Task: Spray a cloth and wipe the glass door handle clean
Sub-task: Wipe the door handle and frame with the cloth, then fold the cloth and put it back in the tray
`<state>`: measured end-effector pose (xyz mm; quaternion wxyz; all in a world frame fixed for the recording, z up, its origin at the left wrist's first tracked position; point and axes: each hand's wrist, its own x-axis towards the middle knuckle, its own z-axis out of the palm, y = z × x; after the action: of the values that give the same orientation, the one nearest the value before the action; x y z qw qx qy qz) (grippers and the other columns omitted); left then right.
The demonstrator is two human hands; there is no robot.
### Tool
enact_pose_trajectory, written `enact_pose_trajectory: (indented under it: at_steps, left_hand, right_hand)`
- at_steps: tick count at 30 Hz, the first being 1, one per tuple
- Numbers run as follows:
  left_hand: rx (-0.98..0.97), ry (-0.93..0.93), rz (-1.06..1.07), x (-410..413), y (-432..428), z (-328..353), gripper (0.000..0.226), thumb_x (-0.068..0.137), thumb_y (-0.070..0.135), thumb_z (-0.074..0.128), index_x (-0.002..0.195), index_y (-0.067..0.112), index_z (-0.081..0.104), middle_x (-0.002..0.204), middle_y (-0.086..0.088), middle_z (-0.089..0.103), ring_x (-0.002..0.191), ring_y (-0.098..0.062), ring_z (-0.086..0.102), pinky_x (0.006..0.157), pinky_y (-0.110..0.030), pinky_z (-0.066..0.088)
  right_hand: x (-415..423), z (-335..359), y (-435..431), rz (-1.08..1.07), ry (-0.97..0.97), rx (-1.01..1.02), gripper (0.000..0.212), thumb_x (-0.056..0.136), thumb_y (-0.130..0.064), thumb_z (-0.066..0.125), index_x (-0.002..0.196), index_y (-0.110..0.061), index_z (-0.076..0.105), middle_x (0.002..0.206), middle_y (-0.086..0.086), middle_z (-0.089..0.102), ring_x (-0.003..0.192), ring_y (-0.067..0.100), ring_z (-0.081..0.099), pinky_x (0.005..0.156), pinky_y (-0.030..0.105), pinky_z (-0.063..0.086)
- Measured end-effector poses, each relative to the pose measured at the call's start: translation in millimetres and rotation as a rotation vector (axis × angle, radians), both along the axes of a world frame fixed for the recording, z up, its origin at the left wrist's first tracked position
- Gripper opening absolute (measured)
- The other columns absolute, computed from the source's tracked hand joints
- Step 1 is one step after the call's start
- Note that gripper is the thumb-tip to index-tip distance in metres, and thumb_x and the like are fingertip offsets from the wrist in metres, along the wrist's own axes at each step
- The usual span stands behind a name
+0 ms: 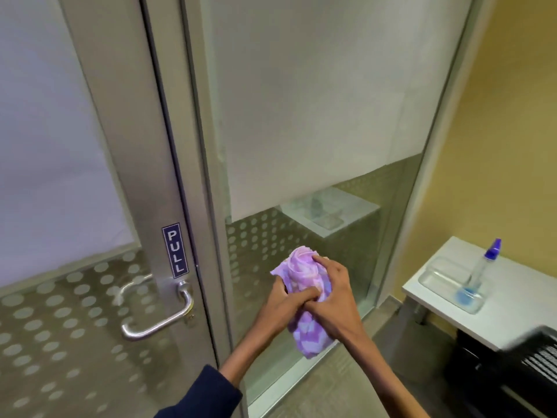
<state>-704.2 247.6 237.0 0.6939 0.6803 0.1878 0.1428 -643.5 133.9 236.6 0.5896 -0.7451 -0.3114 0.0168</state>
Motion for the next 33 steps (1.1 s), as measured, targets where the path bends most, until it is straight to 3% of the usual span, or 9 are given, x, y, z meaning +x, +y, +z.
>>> enact_pose_trajectory:
  at_steps: [2, 6, 10, 15, 18, 20, 26, 29, 33]
  left_hand:
    - [0.010, 0.088, 0.020, 17.0, -9.7, -8.0, 0.041, 0.059, 0.044, 0.072, 0.093, 0.022, 0.071, 0.085, 0.000, 0.077, 0.077, -0.019, 0.073, 0.075, -0.041, 0.060]
    - [0.086, 0.154, 0.015, 56.3, -31.2, -16.2, 0.028, 0.068, 0.050, 0.059, 0.054, 0.026, 0.066, 0.040, 0.010, 0.053, 0.036, -0.004, 0.046, 0.052, -0.027, 0.035]
    - [0.117, 0.174, 0.037, 102.9, -53.8, -25.0, 0.037, 0.070, 0.053, 0.054, 0.060, 0.020, 0.068, 0.057, 0.003, 0.063, 0.057, -0.016, 0.054, 0.063, -0.032, 0.043]
    - [0.182, 0.184, -0.006, 163.0, -90.9, -23.2, 0.050, 0.068, 0.064, 0.038, 0.056, 0.022, 0.061, 0.054, 0.008, 0.061, 0.059, -0.016, 0.050, 0.064, -0.032, 0.042]
    - [0.211, 0.143, -0.031, 202.7, -114.0, -20.0, 0.050, 0.092, 0.055, 0.033, 0.073, 0.026, 0.068, 0.078, 0.009, 0.071, 0.076, -0.012, 0.064, 0.070, -0.030, 0.049]
    - [0.196, 0.102, -0.046, 224.4, -130.3, -17.2, 0.050, 0.104, 0.049, 0.030, 0.078, 0.030, 0.068, 0.081, 0.014, 0.070, 0.080, -0.005, 0.065, 0.065, -0.024, 0.049]
    - [0.107, 0.089, -0.188, 283.6, -168.1, -10.0, 0.050, 0.103, 0.053, 0.029, 0.087, 0.025, 0.067, 0.088, 0.005, 0.072, 0.078, -0.007, 0.069, 0.066, -0.021, 0.053]
    - [-0.038, 0.163, -0.362, 307.5, -179.4, -9.5, 0.055, 0.093, 0.066, 0.043, 0.107, 0.018, 0.067, 0.103, -0.003, 0.073, 0.096, -0.019, 0.069, 0.088, -0.036, 0.055]
    - [0.119, 0.152, -0.543, 345.7, -192.0, -14.8, 0.046, 0.084, 0.042, 0.073, 0.114, 0.007, 0.068, 0.106, -0.018, 0.074, 0.101, -0.026, 0.072, 0.085, -0.032, 0.058]
  right_hand:
    - [12.5, -6.3, -17.1, -0.018, 0.032, -0.012, 0.073, 0.056, -0.027, 0.080, 0.118, -0.050, 0.050, 0.130, -0.007, 0.042, 0.111, -0.024, 0.044, 0.086, -0.007, 0.034]
    - [45.8, -20.5, -53.1, -0.055, 0.072, -0.013, 0.078, 0.057, -0.043, 0.089, 0.125, -0.046, 0.053, 0.133, -0.010, 0.040, 0.114, -0.022, 0.042, 0.090, -0.006, 0.034]
    - [84.5, -30.6, -86.4, -0.125, 0.129, 0.036, 0.064, 0.069, -0.045, 0.083, 0.123, -0.055, 0.051, 0.136, -0.011, 0.043, 0.115, -0.016, 0.048, 0.092, 0.007, 0.044]
    - [135.9, -38.9, -130.6, -0.196, 0.343, 0.193, 0.066, 0.079, -0.025, 0.081, 0.135, -0.037, 0.049, 0.139, -0.004, 0.049, 0.121, 0.013, 0.057, 0.102, 0.042, 0.052]
    - [164.9, -35.5, -155.6, -0.235, 0.424, 0.214, 0.074, 0.079, -0.026, 0.081, 0.139, -0.034, 0.039, 0.138, -0.006, 0.049, 0.118, 0.008, 0.056, 0.092, 0.027, 0.055]
    - [183.4, -32.5, -171.1, -0.256, 0.476, 0.206, 0.080, 0.077, -0.029, 0.081, 0.142, -0.032, 0.033, 0.135, -0.005, 0.049, 0.118, 0.013, 0.056, 0.094, 0.030, 0.054]
    - [232.4, -25.7, -210.9, -0.249, 0.712, 0.222, 0.086, 0.065, -0.052, 0.077, 0.138, -0.028, 0.038, 0.133, 0.001, 0.054, 0.114, 0.019, 0.058, 0.088, 0.034, 0.054]
    - [252.1, -33.1, -222.2, -0.353, 0.710, 0.292, 0.079, 0.063, -0.055, 0.074, 0.131, -0.026, 0.047, 0.123, 0.003, 0.062, 0.109, 0.019, 0.063, 0.089, 0.035, 0.055]
    - [288.1, -41.5, -227.8, -0.446, 0.723, 0.345, 0.043, 0.081, -0.036, 0.077, 0.116, -0.019, 0.060, 0.109, 0.009, 0.071, 0.097, 0.023, 0.070, 0.076, 0.031, 0.059]
